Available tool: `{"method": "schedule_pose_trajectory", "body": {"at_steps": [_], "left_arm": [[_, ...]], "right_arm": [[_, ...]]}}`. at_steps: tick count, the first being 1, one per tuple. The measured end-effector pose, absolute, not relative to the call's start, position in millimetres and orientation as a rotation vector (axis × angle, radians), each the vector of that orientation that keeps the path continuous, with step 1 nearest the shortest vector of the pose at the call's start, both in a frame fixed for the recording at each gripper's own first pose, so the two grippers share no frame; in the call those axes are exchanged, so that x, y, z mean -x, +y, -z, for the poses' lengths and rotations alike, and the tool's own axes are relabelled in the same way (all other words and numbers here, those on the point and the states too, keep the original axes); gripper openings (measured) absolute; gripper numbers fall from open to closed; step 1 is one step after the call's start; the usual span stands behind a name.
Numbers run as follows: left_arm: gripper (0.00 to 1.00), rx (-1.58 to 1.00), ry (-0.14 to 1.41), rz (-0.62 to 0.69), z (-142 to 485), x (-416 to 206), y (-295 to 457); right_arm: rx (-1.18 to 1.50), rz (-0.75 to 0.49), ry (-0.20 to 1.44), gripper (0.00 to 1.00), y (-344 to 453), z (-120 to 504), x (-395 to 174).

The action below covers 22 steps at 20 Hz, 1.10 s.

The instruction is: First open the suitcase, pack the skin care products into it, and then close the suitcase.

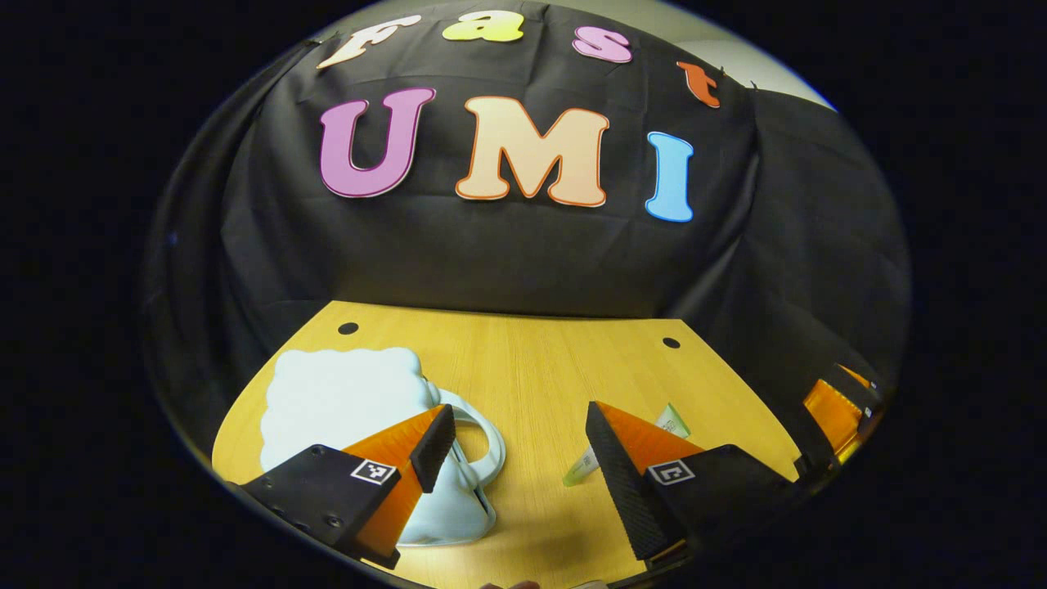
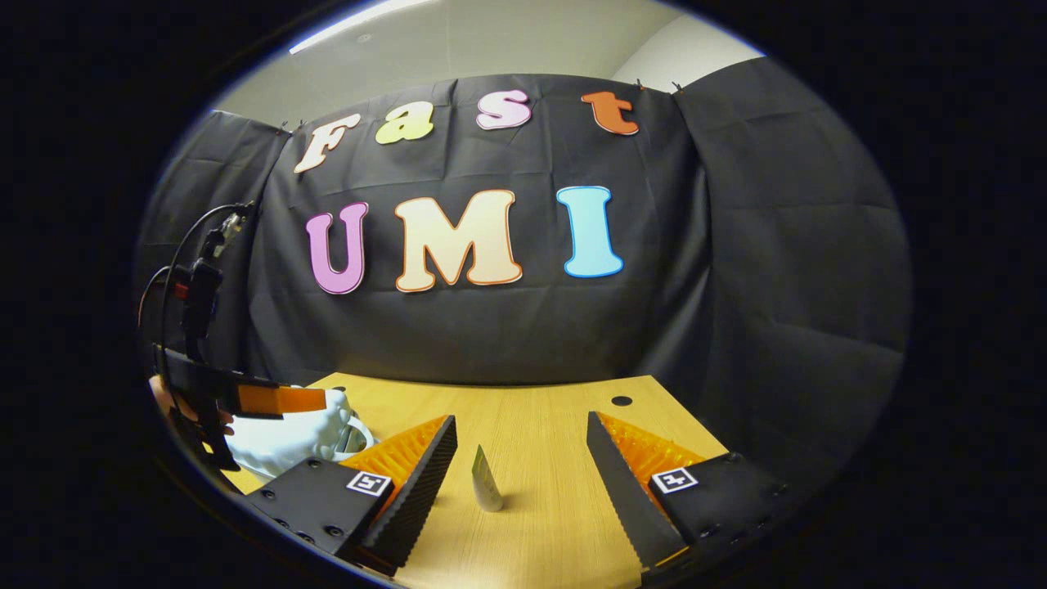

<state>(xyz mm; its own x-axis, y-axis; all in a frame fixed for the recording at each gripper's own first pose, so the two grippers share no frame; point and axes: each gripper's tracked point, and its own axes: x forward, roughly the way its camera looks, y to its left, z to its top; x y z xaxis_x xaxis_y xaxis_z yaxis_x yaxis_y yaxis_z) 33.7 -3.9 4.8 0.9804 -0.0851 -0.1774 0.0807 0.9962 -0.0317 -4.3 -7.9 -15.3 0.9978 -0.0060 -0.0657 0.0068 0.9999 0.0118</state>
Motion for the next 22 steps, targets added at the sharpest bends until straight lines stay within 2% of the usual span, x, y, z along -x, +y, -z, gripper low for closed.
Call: {"method": "schedule_pose_trajectory", "body": {"at_steps": [3,14,17,22], "left_arm": [[0.95,0.074,0.244,0.088,-4.5,-47.2,4.7],[0.96,0.218,0.624,0.021,24.9,-101.6,24.8],[0.96,0.263,0.744,0.011,40.8,-114.8,18.8],[0.96,0.240,0.856,-0.029,67.0,-133.4,21.3]], "right_arm": [[-0.009,0.002,0.080,0.99,-5.6,21.2,4.3],[0.035,-0.010,0.113,0.99,-8.1,35.1,7.6],[0.032,0.008,0.124,0.99,-18.0,39.8,10.1],[0.021,0.066,0.140,0.99,-43.5,44.1,15.4]]}}
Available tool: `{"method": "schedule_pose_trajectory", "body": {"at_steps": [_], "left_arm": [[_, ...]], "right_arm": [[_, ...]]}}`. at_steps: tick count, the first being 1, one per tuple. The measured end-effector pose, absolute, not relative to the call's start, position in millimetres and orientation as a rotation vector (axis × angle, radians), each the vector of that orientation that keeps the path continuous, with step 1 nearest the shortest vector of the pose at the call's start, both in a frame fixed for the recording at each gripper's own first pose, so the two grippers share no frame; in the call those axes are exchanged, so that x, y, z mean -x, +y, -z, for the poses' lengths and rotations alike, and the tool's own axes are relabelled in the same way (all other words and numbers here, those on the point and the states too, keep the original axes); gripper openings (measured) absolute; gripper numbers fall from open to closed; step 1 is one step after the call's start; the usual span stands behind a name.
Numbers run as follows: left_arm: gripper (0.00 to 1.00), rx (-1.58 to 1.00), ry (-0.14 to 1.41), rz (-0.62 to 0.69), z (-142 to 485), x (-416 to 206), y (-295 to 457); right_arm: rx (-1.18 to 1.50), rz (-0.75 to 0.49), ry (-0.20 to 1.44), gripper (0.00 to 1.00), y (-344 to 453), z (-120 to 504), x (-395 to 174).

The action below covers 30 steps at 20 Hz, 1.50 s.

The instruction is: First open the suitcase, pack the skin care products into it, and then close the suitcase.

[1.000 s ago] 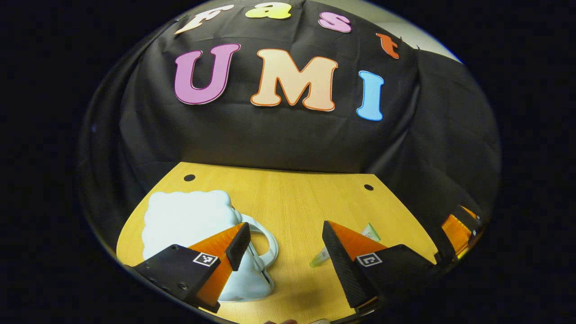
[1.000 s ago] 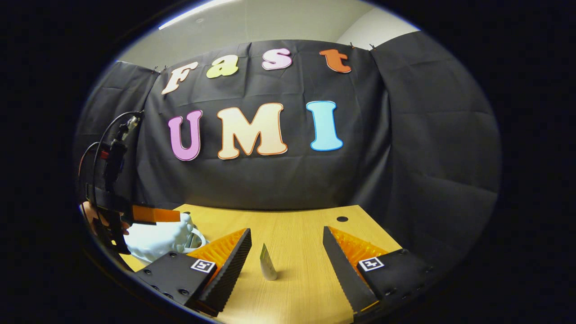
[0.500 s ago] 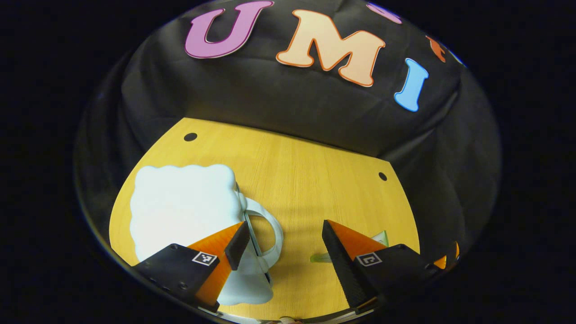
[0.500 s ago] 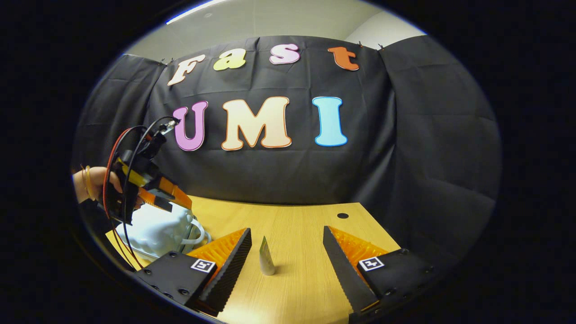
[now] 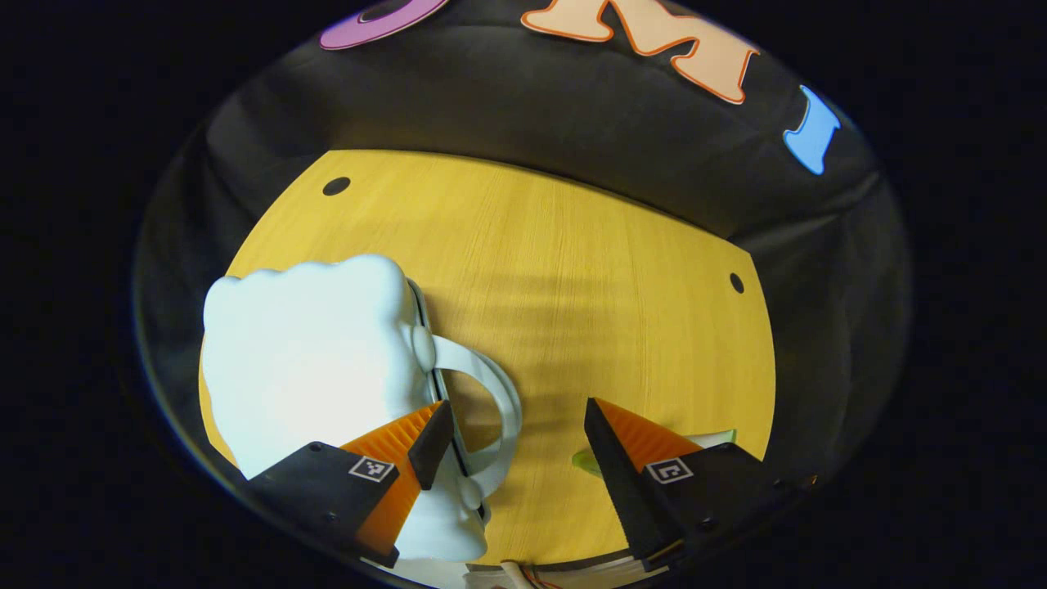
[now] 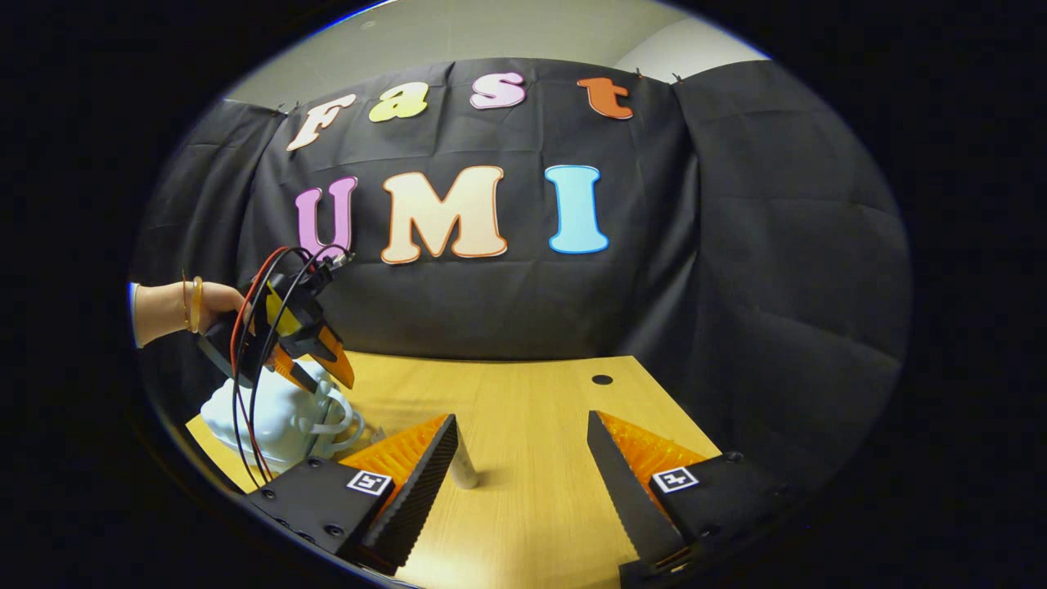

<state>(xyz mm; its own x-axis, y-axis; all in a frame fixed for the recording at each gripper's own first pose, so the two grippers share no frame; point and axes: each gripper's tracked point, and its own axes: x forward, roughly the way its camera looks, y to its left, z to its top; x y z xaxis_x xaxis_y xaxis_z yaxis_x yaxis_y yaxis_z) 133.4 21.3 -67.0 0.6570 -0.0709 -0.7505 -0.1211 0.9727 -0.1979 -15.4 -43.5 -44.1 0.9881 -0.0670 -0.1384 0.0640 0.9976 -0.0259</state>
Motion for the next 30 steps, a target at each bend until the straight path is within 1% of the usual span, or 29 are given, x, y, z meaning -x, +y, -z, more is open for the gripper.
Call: {"method": "schedule_pose_trajectory", "body": {"at_steps": [3,4,7,9,10,12,13,16,17,18,20,21,22,24,26,30], "left_arm": [[0.93,0.251,0.919,-0.044,82.9,-141.1,18.6],[0.90,0.253,0.937,-0.052,86.6,-144.1,17.2],[0.86,0.247,0.976,-0.079,99.7,-151.5,18.6],[0.78,0.238,1.006,-0.115,108.6,-154.4,22.6],[0.71,0.242,1.017,-0.124,111.8,-156.1,23.2],[0.65,0.247,1.037,-0.135,119.6,-157.1,23.0],[0.67,0.242,1.049,-0.141,123.0,-156.6,24.9],[0.53,0.226,1.068,-0.147,128.4,-158.0,26.8],[0.50,0.217,1.073,-0.148,131.8,-158.2,28.2],[0.40,0.208,1.078,-0.155,135.0,-159.3,30.8],[0.27,0.218,1.092,-0.155,140.5,-157.8,30.5],[0.25,0.227,1.103,-0.154,143.7,-157.1,29.9],[0.20,0.237,1.115,-0.148,148.1,-156.3,28.8],[0.17,0.241,1.127,-0.121,151.8,-155.5,26.8],[0.11,0.214,1.118,-0.082,150.6,-155.9,25.7],[0.09,0.197,1.086,-0.032,142.0,-156.2,20.6]], "right_arm": [[0.006,0.097,0.153,0.99,-55.7,47.3,20.0],[0.004,0.106,0.156,0.99,-59.0,47.4,21.1],[0.012,0.128,0.170,0.99,-66.1,53.8,24.4],[0.016,0.136,0.177,0.99,-67.6,55.2,27.6],[0.020,0.140,0.175,1.00,-68.9,54.7,28.5],[0.028,0.147,0.171,1.00,-71.2,53.8,29.7],[0.030,0.149,0.171,1.00,-72.1,54.5,30.1],[0.028,0.156,0.179,0.99,-74.7,56.6,32.3],[0.027,0.158,0.180,0.99,-76.1,57.8,33.1],[0.026,0.159,0.181,0.99,-76.8,57.5,32.9],[0.027,0.162,0.183,0.99,-78.2,58.1,33.2],[0.029,0.163,0.183,0.99,-78.4,59.4,33.8],[0.031,0.164,0.186,0.99,-78.7,60.2,33.7],[0.032,0.164,0.192,0.99,-78.7,62.1,34.2],[0.027,0.161,0.190,0.99,-78.3,61.6,32.7],[0.023,0.137,0.201,0.99,-70.4,65.7,27.6]]}}
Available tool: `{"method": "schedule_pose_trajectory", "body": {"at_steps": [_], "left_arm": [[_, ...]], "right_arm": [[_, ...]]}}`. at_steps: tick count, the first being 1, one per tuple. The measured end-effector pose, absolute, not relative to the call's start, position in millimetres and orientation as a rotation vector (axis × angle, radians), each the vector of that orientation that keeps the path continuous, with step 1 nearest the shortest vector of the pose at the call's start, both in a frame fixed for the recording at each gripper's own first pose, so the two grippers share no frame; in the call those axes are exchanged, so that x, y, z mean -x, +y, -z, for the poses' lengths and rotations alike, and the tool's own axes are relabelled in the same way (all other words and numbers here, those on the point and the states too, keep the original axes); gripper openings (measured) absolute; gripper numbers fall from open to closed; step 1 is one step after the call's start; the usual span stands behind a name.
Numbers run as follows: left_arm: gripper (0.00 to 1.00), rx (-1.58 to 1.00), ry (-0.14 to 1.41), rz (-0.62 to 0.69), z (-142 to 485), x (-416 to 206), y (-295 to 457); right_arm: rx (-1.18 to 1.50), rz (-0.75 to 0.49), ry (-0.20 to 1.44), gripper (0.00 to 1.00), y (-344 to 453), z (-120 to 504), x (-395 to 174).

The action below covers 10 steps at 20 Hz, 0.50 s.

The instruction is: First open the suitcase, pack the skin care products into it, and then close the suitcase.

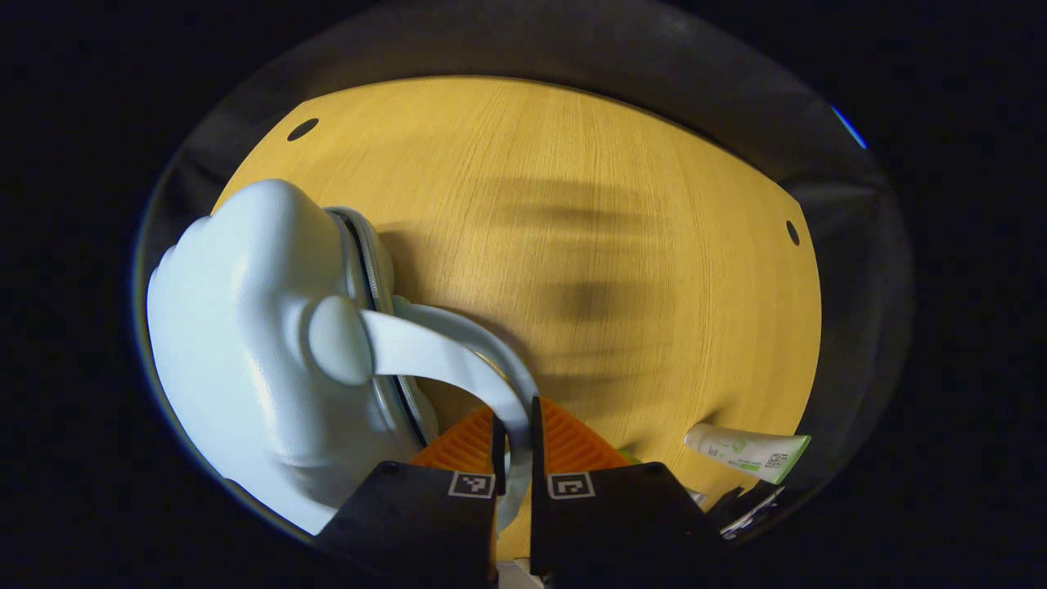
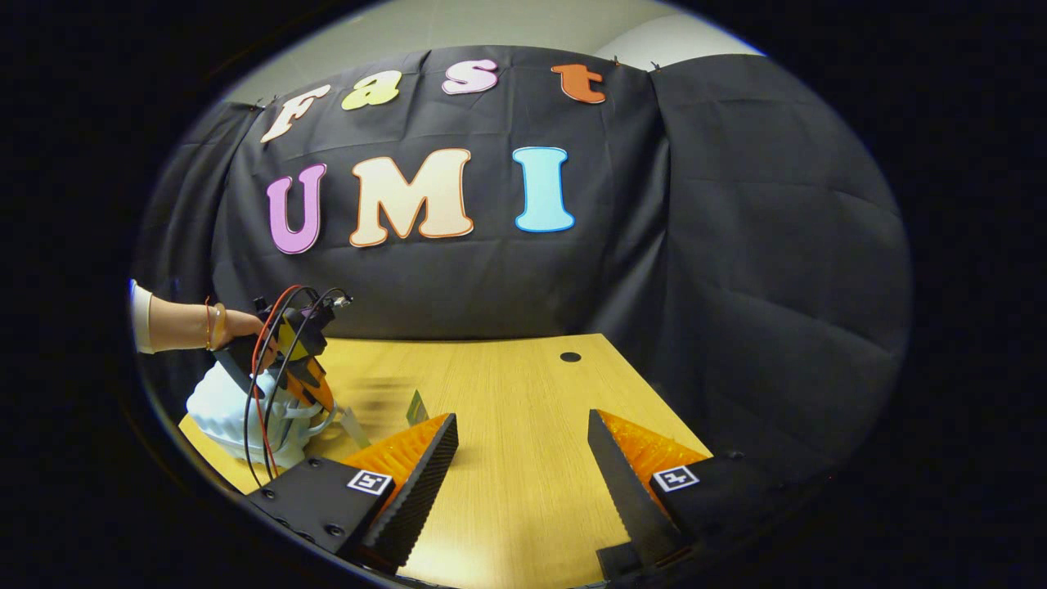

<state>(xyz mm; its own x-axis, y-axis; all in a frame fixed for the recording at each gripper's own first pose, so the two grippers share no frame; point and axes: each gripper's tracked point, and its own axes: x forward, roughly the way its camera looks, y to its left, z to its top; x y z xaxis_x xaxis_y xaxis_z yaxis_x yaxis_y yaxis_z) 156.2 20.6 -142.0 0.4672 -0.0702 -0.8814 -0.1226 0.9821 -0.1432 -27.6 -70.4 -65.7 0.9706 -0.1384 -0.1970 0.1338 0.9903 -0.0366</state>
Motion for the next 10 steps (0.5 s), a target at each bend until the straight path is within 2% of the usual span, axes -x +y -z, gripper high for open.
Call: {"method": "schedule_pose_trajectory", "body": {"at_steps": [10], "left_arm": [[0.09,0.168,0.946,0.063,88.0,-145.7,17.0]], "right_arm": [[0.048,0.054,0.193,1.00,-46.6,63.5,12.7]]}}
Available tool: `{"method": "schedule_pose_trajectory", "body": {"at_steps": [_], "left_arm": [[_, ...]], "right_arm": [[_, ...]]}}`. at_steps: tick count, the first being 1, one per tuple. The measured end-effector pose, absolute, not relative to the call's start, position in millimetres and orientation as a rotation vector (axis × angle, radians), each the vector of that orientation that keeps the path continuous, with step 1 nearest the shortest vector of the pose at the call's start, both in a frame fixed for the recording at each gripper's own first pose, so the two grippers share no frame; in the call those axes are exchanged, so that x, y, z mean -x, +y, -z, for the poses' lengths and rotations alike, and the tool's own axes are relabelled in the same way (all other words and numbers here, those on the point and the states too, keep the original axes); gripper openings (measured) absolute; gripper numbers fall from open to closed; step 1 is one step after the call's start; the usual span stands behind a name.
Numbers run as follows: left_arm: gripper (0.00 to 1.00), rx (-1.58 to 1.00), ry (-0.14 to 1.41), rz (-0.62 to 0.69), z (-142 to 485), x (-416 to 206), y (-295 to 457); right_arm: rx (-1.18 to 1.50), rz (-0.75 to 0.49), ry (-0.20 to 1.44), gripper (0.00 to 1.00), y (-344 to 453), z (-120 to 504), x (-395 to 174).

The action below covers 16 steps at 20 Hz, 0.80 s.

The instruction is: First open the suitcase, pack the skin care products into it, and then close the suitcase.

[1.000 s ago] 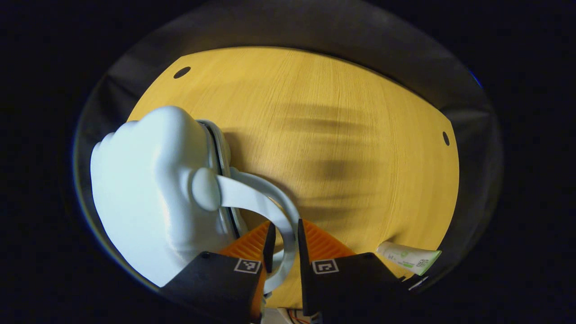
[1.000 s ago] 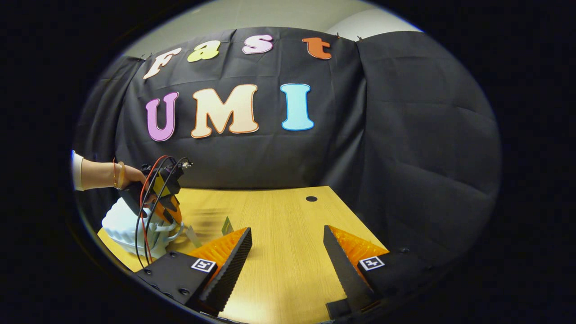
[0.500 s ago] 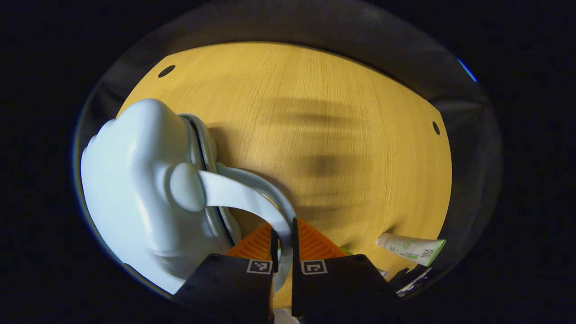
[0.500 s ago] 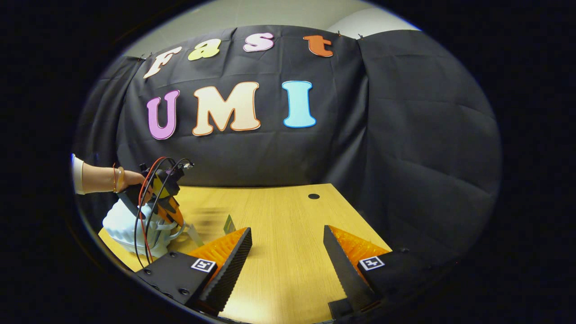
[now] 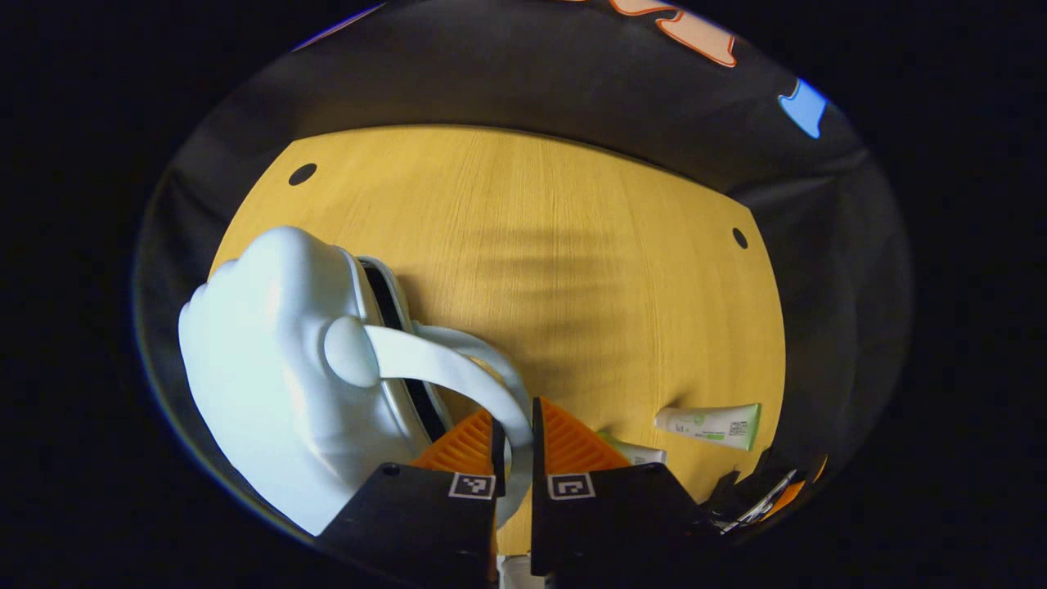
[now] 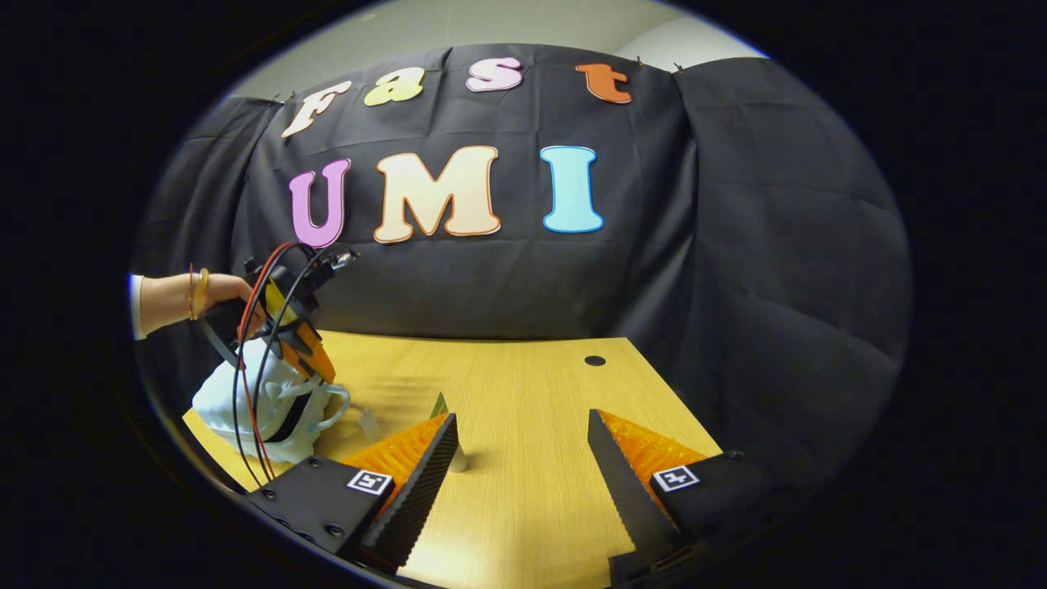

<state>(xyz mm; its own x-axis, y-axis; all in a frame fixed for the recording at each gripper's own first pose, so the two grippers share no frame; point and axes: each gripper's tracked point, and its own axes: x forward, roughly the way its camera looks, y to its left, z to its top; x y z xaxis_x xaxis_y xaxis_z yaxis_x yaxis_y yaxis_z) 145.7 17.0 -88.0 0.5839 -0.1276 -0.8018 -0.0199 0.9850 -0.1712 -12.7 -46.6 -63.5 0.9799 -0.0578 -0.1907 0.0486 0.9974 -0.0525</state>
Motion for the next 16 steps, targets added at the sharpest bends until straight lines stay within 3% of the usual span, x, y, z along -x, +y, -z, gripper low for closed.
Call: {"method": "schedule_pose_trajectory", "body": {"at_steps": [8,16], "left_arm": [[0.09,0.230,0.812,0.105,-7.8,-81.5,49.1],[0.09,0.269,0.669,-0.017,-70.4,-13.6,159.3]], "right_arm": [[0.025,-0.024,0.174,0.99,-15.3,59.5,1.8],[0.023,-0.057,0.152,0.99,15.8,57.2,-0.1]]}}
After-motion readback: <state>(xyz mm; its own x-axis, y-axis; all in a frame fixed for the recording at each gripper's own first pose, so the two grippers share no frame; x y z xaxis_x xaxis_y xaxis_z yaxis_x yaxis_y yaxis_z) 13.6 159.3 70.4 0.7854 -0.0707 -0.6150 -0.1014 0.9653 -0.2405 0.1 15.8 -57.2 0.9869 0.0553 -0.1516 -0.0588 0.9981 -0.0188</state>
